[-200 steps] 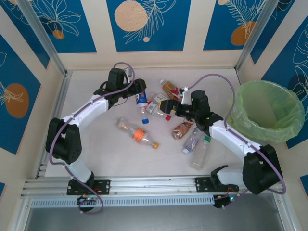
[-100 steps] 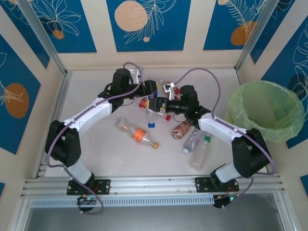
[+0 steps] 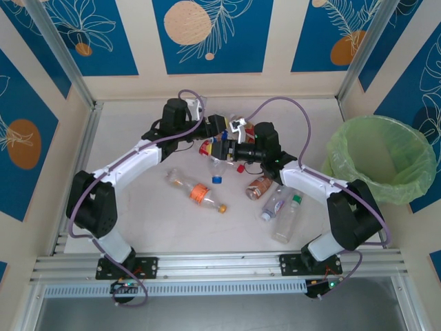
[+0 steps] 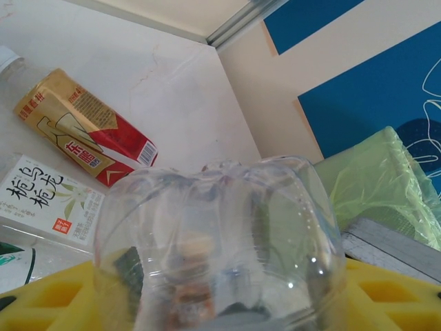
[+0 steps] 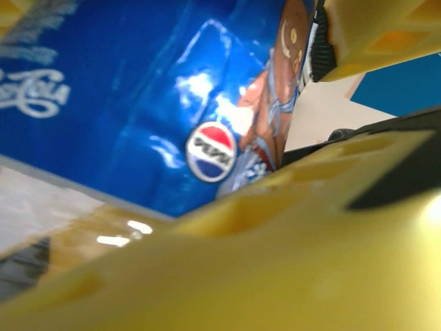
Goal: Put the plastic bottles in the bin
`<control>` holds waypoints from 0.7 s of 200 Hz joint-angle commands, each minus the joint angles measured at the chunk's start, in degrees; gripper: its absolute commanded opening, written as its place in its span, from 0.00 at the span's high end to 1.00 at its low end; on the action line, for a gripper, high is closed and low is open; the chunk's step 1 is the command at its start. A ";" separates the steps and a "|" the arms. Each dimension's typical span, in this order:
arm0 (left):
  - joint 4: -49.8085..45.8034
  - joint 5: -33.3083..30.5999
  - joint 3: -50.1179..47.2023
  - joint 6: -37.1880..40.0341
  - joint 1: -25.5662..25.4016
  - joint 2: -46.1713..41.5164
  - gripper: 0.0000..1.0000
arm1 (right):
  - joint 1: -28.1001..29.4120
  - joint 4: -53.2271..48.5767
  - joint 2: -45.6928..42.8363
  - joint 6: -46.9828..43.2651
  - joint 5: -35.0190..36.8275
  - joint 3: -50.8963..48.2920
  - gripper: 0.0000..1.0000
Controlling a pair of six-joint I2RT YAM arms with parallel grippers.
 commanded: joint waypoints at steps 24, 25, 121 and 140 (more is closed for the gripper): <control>1.79 2.33 0.96 0.08 -0.73 -0.47 0.36 | 1.14 -0.23 -0.72 -0.90 -0.06 1.33 0.42; 1.77 2.39 0.96 0.11 -0.71 -0.51 0.36 | 1.14 -0.30 -0.69 -0.88 -0.03 1.37 0.42; -0.61 3.71 2.13 2.56 -0.68 -5.95 0.00 | 1.14 -5.01 -2.56 -3.12 3.04 0.97 0.52; -0.97 0.66 0.66 2.39 -0.53 -7.98 0.00 | 1.16 -5.93 -2.62 -3.75 3.68 0.89 0.52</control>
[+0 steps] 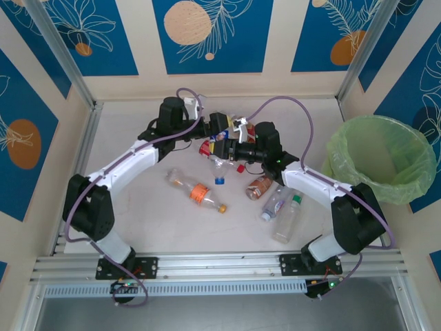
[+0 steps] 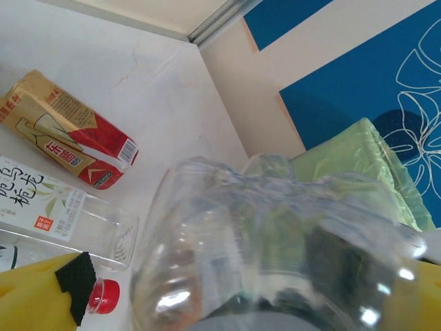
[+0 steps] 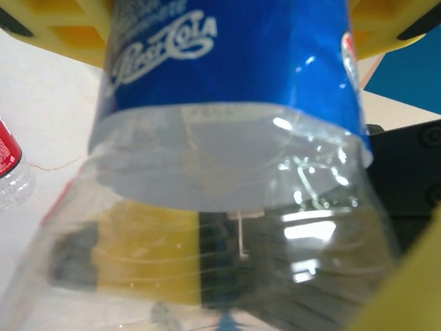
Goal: Put the plastic bottles in the bin
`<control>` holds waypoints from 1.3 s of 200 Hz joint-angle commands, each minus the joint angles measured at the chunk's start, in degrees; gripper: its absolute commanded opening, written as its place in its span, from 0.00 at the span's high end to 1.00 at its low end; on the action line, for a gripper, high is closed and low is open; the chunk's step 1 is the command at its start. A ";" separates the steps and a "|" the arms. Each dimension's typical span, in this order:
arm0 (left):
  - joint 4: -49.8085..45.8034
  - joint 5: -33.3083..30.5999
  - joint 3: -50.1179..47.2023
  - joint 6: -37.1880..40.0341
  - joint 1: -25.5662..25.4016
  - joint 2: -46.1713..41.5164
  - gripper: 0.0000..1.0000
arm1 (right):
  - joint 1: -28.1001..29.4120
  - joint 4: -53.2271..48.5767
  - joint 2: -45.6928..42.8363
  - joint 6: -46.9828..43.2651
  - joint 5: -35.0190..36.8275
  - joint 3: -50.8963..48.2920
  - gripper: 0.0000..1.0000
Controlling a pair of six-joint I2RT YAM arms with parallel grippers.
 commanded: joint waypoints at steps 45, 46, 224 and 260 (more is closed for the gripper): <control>0.78 -9.14 -3.05 0.63 -0.48 -9.56 0.00 | 0.73 -4.94 -0.44 -3.46 0.42 0.90 0.53; 0.65 -9.55 -3.13 0.62 -0.52 -9.69 0.00 | 0.72 -4.97 -0.44 -3.48 0.46 0.90 0.53; -17.60 -47.40 -8.57 2.90 -0.27 -11.55 0.00 | -21.78 -47.60 -24.72 -19.57 17.59 18.24 0.50; -15.77 -42.46 -9.28 5.41 -0.30 -10.93 0.00 | -35.24 -51.16 -26.43 -18.92 15.13 22.73 0.49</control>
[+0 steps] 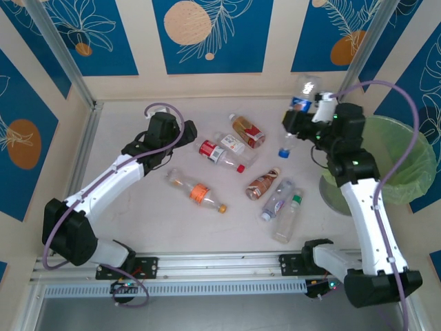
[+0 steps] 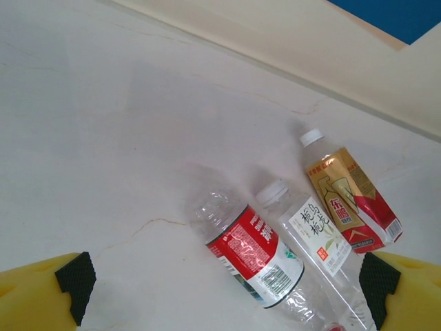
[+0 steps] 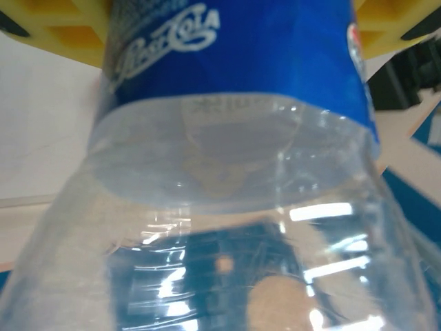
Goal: Put the plastic bottles in the bin
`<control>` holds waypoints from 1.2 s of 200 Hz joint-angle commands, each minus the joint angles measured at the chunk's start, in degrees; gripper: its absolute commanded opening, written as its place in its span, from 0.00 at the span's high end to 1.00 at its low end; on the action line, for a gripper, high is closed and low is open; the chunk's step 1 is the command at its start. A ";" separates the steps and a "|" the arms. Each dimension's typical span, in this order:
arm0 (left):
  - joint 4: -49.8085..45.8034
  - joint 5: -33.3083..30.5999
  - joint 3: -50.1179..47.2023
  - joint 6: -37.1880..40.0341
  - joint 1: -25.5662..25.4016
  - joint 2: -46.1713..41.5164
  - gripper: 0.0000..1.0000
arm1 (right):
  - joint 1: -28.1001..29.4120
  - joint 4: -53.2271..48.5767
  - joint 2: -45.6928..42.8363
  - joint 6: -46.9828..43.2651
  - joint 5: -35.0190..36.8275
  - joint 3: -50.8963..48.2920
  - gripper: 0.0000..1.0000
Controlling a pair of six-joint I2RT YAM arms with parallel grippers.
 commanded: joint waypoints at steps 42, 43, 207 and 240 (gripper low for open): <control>3.85 7.01 -0.84 4.97 -0.03 1.87 0.00 | -20.31 -5.31 -0.51 1.86 -3.42 8.37 0.49; 3.91 7.11 -0.88 5.01 -0.04 1.87 0.00 | -20.42 -5.38 -0.53 1.77 -3.20 8.54 0.49; -0.18 12.17 6.62 6.92 0.04 6.35 0.00 | -26.83 2.71 -1.16 -12.28 45.81 -7.07 0.49; -1.86 12.06 7.94 6.95 0.07 6.90 0.00 | -27.40 4.25 0.61 -10.34 46.25 -11.18 0.47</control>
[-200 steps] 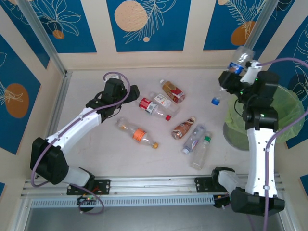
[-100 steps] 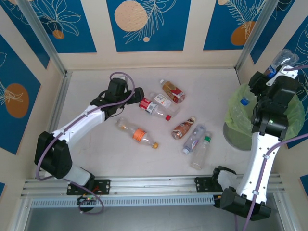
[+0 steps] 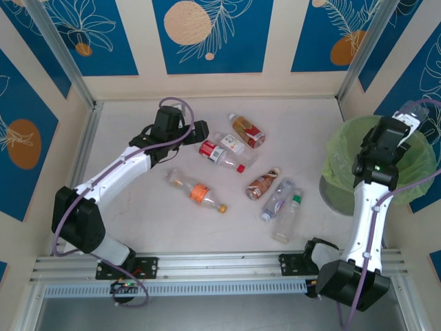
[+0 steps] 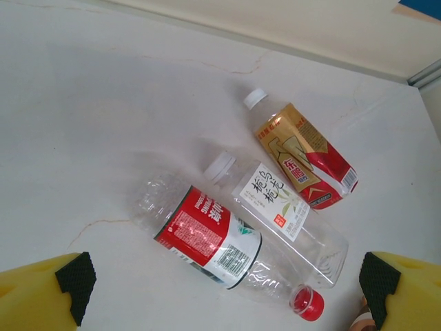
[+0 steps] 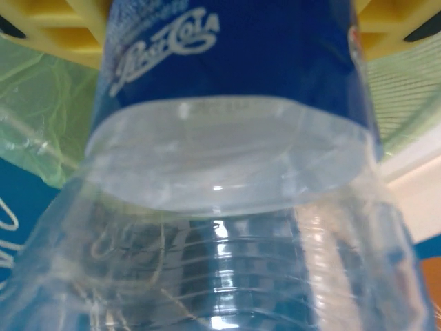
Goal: Put the plastic bottles in the bin
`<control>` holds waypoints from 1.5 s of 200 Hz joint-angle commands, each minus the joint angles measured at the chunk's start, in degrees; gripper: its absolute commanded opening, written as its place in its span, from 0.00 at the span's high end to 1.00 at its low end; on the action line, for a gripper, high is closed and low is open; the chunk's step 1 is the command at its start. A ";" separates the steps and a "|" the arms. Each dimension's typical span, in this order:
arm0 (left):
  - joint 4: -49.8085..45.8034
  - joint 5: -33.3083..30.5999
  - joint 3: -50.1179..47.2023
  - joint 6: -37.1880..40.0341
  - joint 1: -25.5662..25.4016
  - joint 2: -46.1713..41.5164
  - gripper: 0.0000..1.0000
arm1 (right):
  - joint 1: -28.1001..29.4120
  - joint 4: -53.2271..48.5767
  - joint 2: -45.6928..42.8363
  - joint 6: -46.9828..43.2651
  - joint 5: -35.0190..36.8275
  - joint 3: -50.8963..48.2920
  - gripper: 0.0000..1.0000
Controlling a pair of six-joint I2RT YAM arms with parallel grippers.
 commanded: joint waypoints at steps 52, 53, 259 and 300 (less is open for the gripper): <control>-3.39 0.19 2.91 -0.63 0.01 1.24 0.00 | -0.46 3.76 2.71 3.53 4.00 -6.17 0.44; -3.39 0.22 2.94 -0.64 0.07 1.28 0.00 | -0.45 3.75 2.69 3.57 4.03 -6.34 0.44; -7.82 -4.43 3.60 -2.62 -0.01 2.74 0.00 | 1.70 -1.65 0.25 9.24 -3.19 -4.02 0.11; -7.69 -7.04 -0.26 -5.52 0.20 0.67 0.00 | 8.55 -2.07 -2.81 9.61 -2.17 -2.20 0.01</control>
